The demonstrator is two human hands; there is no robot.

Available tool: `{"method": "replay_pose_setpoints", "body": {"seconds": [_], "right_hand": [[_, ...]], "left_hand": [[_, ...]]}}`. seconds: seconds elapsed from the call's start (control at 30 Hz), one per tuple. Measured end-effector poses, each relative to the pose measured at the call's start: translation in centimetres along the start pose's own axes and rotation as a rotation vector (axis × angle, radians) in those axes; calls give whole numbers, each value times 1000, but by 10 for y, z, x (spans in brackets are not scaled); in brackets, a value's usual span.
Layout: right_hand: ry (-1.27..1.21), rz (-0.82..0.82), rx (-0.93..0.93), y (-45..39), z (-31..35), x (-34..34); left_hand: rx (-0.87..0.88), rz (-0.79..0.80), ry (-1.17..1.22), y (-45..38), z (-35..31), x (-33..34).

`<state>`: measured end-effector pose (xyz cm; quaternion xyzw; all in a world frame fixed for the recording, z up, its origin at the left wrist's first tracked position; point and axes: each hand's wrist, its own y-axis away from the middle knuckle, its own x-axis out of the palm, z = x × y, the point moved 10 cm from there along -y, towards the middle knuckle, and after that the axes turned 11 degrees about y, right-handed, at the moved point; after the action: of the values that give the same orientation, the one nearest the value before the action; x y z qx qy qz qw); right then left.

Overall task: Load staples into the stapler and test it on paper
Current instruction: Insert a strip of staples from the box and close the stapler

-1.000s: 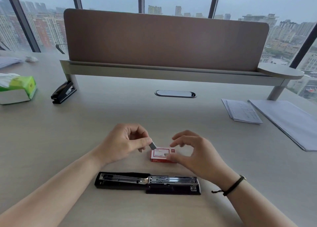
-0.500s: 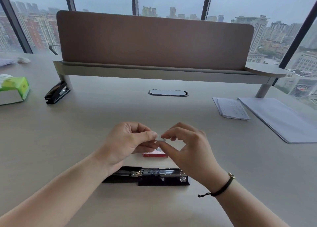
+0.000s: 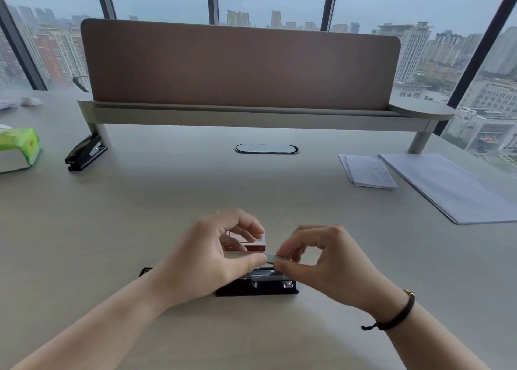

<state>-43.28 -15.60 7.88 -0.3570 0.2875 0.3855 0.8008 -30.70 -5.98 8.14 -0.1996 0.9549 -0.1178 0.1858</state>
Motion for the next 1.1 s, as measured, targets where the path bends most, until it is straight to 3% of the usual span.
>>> {"method": "replay_pose_setpoints", "body": {"seconds": [0.17,0.3,0.73,1.1], "right_hand": [[48,105,-11,3,-1,16],[62,120,-18,2,-3,16],[93,188,17,3,-9,23],[90,223,60,3,-16,28]], "left_hand": [[85,164,-187,8,3,21],[154,163,-291,9,2,26],[173,231,-255,7,7,33],[139,356,-378,14,12,45]]}}
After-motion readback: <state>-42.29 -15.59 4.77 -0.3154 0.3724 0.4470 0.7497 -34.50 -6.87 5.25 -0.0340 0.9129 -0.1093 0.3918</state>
